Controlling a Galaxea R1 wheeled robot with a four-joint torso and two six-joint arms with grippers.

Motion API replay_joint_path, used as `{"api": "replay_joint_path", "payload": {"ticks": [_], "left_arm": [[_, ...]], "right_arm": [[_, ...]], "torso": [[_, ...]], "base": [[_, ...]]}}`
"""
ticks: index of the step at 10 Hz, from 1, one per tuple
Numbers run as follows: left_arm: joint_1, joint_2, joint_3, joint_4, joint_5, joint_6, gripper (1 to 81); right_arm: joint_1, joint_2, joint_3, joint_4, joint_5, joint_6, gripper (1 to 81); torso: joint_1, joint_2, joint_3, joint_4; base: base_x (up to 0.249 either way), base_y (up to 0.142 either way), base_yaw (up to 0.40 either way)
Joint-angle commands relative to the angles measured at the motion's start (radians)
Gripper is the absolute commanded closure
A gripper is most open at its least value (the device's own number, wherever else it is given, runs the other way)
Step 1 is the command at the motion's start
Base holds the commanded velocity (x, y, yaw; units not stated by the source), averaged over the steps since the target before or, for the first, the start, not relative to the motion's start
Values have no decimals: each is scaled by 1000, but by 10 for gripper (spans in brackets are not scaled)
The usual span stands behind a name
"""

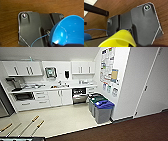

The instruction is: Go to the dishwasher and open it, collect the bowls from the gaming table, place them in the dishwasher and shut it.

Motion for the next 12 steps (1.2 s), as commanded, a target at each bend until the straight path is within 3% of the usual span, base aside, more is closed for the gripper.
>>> {"api": "replay_joint_path", "payload": {"ticks": [1,12], "left_arm": [[-37,-19,6,3,24,1,811],[-37,-19,4,2,24,1,811]], "right_arm": [[39,-21,7,-11,-30,-1,811],[42,4,-29,-11,-33,-1,811]], "torso": [[1,0,0,0],[1,0,0,0]], "base": [[179,0,0],[181,0,0]]}}
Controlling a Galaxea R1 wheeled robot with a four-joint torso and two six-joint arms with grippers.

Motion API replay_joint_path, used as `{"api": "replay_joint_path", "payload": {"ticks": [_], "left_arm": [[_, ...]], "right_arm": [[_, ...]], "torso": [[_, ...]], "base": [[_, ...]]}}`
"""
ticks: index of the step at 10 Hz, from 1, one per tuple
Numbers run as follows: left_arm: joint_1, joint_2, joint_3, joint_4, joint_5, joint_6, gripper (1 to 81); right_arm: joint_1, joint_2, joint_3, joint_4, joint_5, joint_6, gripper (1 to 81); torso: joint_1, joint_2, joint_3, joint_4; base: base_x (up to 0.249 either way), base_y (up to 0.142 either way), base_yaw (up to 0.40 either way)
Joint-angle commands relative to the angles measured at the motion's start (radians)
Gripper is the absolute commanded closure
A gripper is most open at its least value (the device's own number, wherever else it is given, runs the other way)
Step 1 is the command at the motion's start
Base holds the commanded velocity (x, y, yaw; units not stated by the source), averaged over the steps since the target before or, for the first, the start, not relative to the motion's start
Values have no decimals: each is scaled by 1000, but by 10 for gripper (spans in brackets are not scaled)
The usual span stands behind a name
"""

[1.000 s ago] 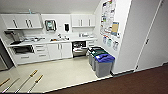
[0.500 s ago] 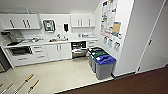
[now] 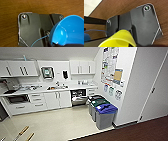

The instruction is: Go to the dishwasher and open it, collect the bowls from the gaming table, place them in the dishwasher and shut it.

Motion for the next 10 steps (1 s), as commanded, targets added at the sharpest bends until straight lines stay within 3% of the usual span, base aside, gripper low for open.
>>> {"api": "replay_joint_path", "payload": {"ticks": [1,10], "left_arm": [[-32,-20,3,2,26,1,811],[-32,-20,-6,2,25,0,811]], "right_arm": [[39,-18,5,-12,-33,-1,811],[39,-18,2,-10,-33,-1,811]], "torso": [[0,0,0,0],[0,0,0,0]], "base": [[181,0,0],[181,0,0]]}}
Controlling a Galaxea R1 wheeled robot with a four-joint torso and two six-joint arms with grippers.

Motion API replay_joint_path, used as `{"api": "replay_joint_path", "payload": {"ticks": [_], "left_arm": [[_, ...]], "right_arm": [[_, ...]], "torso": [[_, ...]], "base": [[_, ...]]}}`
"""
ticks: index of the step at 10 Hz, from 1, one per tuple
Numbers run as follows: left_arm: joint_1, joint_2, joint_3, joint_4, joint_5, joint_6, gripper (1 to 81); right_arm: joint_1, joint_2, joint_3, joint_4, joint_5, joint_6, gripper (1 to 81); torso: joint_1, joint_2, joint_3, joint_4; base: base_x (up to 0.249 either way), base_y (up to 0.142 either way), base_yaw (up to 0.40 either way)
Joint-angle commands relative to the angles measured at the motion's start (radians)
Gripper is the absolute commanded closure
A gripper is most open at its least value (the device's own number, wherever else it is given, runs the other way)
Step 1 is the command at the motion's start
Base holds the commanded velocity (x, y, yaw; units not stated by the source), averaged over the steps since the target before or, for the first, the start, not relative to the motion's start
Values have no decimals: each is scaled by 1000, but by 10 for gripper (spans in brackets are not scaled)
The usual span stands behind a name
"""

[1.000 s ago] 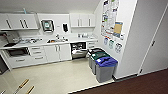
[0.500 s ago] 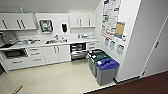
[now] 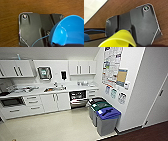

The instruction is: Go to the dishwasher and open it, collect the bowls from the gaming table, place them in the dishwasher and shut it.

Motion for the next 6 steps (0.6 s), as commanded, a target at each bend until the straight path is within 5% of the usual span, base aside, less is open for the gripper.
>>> {"api": "replay_joint_path", "payload": {"ticks": [1,4,6], "left_arm": [[-32,-21,3,4,21,0,811],[-32,-22,3,4,21,0,811],[-32,-22,3,6,21,0,811]], "right_arm": [[39,-18,7,-10,-33,-1,811],[39,-18,7,-10,-32,-1,811],[39,-18,7,-10,-33,-1,811]], "torso": [[0,0,0,0],[0,0,0,0],[0,0,0,0]], "base": [[181,0,0],[180,0,0],[171,75,0]]}}
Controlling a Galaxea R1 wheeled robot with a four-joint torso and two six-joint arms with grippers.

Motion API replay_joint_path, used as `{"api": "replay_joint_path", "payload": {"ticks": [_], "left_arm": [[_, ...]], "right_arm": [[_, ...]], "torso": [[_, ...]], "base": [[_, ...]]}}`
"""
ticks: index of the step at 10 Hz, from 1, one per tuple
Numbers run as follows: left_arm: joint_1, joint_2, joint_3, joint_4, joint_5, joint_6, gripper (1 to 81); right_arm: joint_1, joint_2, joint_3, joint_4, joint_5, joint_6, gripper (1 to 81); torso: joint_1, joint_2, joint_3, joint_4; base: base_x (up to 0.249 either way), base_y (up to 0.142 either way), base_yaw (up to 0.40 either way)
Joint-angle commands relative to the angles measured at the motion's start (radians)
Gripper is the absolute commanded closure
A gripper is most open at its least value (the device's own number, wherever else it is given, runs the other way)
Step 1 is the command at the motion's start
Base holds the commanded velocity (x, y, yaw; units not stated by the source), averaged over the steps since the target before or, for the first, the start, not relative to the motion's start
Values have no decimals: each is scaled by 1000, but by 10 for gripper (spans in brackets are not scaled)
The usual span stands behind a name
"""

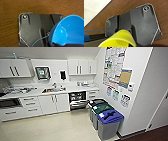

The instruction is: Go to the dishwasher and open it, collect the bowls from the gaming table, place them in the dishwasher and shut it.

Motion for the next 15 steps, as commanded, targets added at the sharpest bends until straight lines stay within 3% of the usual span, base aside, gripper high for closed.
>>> {"api": "replay_joint_path", "payload": {"ticks": [1,9,15], "left_arm": [[-32,-23,3,6,25,0,811],[-32,-23,3,4,25,0,811],[-32,-23,3,4,25,0,811]], "right_arm": [[38,-15,7,-10,-33,-1,811],[38,-15,4,-10,-33,-1,811],[37,-15,3,-11,-33,-1,811]], "torso": [[0,0,0,0],[0,0,0,0],[0,0,0,0]], "base": [[170,77,0],[168,75,0],[159,0,0]]}}
